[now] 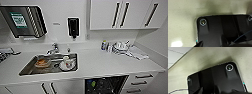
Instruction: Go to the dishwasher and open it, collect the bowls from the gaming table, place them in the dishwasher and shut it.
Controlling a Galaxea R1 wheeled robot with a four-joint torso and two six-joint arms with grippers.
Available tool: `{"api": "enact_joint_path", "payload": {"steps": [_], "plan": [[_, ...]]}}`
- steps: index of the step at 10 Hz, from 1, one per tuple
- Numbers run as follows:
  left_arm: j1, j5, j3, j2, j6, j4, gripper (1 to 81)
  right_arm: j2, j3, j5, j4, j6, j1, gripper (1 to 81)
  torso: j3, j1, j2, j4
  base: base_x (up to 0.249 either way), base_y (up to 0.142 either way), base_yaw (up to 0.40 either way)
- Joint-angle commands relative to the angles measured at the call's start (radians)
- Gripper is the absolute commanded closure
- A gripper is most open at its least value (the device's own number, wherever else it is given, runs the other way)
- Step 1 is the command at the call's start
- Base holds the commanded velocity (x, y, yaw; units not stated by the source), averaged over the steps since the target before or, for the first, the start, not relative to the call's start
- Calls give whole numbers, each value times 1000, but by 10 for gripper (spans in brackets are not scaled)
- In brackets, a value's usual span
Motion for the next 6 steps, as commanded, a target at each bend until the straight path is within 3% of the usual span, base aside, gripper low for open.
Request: {"api": "enact_joint_path", "payload": {"steps": [1,2,3,6], "plan": [[-26,64,-1,-13,-49,42,10,-28,10,-41,-15,-3,38,10,-89,61,-95,0,0,0,0],[-26,64,-1,-13,-49,42,10,-28,10,-41,-15,-3,38,10,-119,82,-127,0,0,0,0],[-26,64,-1,-12,-49,42,10,-28,9,-41,-15,-3,38,10,-58,104,-163,0,0,0,0],[-26,64,-4,-12,-49,42,10,1,-46,-32,1,12,41,10,-104,157,-249,0,0,0,0]]}}
